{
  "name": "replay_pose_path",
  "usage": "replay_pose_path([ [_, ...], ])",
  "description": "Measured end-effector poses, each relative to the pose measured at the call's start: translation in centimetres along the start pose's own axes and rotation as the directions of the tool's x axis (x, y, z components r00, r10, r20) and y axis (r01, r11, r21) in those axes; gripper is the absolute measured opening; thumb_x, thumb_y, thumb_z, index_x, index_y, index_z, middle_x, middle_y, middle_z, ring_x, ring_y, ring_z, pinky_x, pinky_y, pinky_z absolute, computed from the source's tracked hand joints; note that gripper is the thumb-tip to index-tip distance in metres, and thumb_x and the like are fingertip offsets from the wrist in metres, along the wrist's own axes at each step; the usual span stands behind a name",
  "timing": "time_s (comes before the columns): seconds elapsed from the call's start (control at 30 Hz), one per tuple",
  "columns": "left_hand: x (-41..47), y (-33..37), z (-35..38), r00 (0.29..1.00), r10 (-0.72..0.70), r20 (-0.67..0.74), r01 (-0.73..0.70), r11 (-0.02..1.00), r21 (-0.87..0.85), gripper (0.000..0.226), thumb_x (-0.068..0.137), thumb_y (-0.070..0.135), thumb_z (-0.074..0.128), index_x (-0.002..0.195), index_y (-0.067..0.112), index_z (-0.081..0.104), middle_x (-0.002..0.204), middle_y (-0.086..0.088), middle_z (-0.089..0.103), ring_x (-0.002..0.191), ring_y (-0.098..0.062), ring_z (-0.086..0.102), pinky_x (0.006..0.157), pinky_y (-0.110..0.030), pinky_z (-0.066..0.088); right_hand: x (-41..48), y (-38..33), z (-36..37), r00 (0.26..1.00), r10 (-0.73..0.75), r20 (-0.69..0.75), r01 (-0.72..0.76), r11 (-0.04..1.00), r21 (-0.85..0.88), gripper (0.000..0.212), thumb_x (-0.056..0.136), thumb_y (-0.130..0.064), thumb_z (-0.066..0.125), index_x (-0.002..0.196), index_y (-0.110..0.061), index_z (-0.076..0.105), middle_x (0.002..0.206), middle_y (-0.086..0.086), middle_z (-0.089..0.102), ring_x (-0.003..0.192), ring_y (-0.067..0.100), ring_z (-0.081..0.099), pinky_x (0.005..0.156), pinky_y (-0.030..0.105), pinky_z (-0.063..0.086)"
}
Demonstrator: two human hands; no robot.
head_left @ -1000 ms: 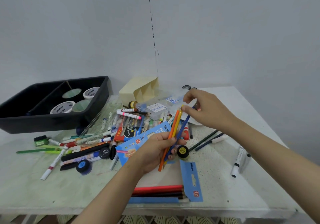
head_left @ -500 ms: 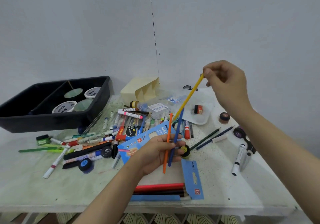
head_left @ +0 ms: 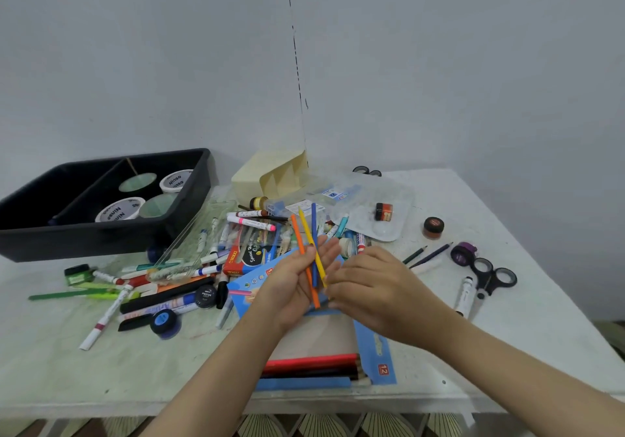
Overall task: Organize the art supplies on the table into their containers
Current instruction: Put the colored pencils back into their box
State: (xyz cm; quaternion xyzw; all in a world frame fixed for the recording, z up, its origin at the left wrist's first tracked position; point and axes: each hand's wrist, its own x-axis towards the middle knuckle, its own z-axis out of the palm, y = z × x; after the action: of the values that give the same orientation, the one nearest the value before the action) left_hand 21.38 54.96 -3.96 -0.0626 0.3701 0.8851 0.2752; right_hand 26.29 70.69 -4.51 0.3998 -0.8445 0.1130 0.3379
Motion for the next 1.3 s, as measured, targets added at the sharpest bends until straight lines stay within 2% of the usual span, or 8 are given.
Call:
replay_pose_path([
  [0.13, 0.0, 0.0, -0.4, 0.999, 0.028, -0.029, -0.025, 0.994, 0.111, 0.024, 0.098, 0.007, 0.04, 0.111, 0.004, 0.059, 0.096, -0.005, 0.073, 0.072, -0.013, 0.071, 0.052, -0.021, 0.055, -0.9, 1.3, -0.3, 0.956, 0.294, 0.017, -0.293, 0.942, 0.166, 0.018, 0.093, -0.021, 0.051, 0.095, -0.016, 0.068, 0.092, -0.007, 0.067, 0.086, 0.012, 0.059, 0.077, 0.028, 0.044],
  [0.27, -0.2, 0.2, -1.0, 0.998, 0.04, -0.05, -0.03, 0.982, 0.184, 0.024, 0.097, 0.007, 0.043, 0.114, 0.004, 0.06, 0.099, -0.003, 0.073, 0.076, -0.012, 0.071, 0.053, -0.021, 0.056, -2.4, 4.8, -0.8, 0.83, 0.514, 0.214, -0.525, 0.851, -0.007, 0.022, 0.085, -0.019, 0.05, 0.089, -0.024, 0.071, 0.09, -0.008, 0.066, 0.085, 0.017, 0.058, 0.072, 0.031, 0.04],
  [0.37, -0.2, 0.2, -1.2, 0.998, 0.036, -0.055, -0.024, 0.979, 0.203, 0.024, 0.097, 0.007, 0.043, 0.113, 0.004, 0.06, 0.1, -0.002, 0.073, 0.08, -0.012, 0.071, 0.056, -0.022, 0.056, -3.6, 6.2, -0.8, 0.728, 0.523, 0.443, -0.519, 0.843, -0.143, 0.024, 0.087, -0.022, 0.057, 0.105, -0.031, 0.071, 0.107, -0.008, 0.061, 0.099, 0.015, 0.051, 0.075, 0.029, 0.028],
  [0.53, -0.2, 0.2, -1.2, 0.999, 0.025, -0.042, -0.015, 0.976, 0.217, 0.024, 0.098, 0.006, 0.04, 0.108, 0.006, 0.062, 0.1, -0.006, 0.073, 0.084, -0.016, 0.071, 0.06, -0.024, 0.057, -3.3, 6.0, -0.1, 0.656, 0.532, 0.536, -0.495, 0.839, -0.226, 0.028, 0.089, -0.033, 0.058, 0.117, -0.036, 0.063, 0.117, -0.011, 0.054, 0.108, 0.011, 0.045, 0.076, 0.026, 0.022],
  [0.77, 0.0, 0.1, -1.1, 0.999, 0.007, -0.034, 0.0, 0.977, 0.213, 0.025, 0.098, 0.006, 0.039, 0.107, 0.006, 0.062, 0.1, -0.007, 0.073, 0.085, -0.017, 0.071, 0.062, -0.026, 0.058, -2.1, 6.2, -0.2, 0.624, 0.511, 0.591, -0.511, 0.839, -0.185, 0.013, 0.082, -0.017, 0.063, 0.086, -0.028, 0.057, 0.087, -0.013, 0.058, 0.088, 0.011, 0.051, 0.073, 0.026, 0.029],
  [0.97, 0.0, 0.0, -1.2, 0.999, 0.011, -0.043, -0.001, 0.978, 0.207, 0.025, 0.098, 0.005, 0.038, 0.107, 0.005, 0.062, 0.101, -0.009, 0.072, 0.087, -0.019, 0.071, 0.067, -0.028, 0.059, -1.9, 6.9, -0.9, 0.699, 0.463, 0.545, -0.463, 0.874, -0.148, 0.019, 0.087, -0.018, 0.063, 0.102, -0.029, 0.07, 0.098, -0.013, 0.067, 0.094, 0.008, 0.052, 0.08, 0.023, 0.034],
  [1.13, 0.0, -0.3, -1.0, 0.999, 0.005, -0.045, 0.004, 0.979, 0.202, 0.024, 0.098, 0.003, 0.038, 0.106, 0.002, 0.061, 0.099, -0.011, 0.072, 0.086, -0.021, 0.071, 0.07, -0.029, 0.059, -0.7, 7.0, -3.2, 0.895, 0.36, 0.263, -0.324, 0.93, -0.171, 0.021, 0.07, -0.011, 0.081, 0.079, -0.028, 0.072, 0.077, -0.014, 0.068, 0.07, 0.012, 0.053, 0.068, 0.028, 0.031],
  [1.3, 0.0, -0.9, -0.3, 0.999, -0.038, 0.005, 0.036, 0.959, 0.281, 0.023, 0.097, 0.002, 0.041, 0.109, 0.0, 0.06, 0.098, -0.012, 0.072, 0.085, -0.022, 0.071, 0.072, -0.031, 0.059, 1.2, 5.7, -3.5, 0.967, 0.169, 0.193, -0.145, 0.981, -0.133, 0.026, 0.066, 0.0, 0.081, 0.08, -0.02, 0.074, 0.08, -0.005, 0.069, 0.07, 0.018, 0.064, 0.056, 0.026, 0.046],
])
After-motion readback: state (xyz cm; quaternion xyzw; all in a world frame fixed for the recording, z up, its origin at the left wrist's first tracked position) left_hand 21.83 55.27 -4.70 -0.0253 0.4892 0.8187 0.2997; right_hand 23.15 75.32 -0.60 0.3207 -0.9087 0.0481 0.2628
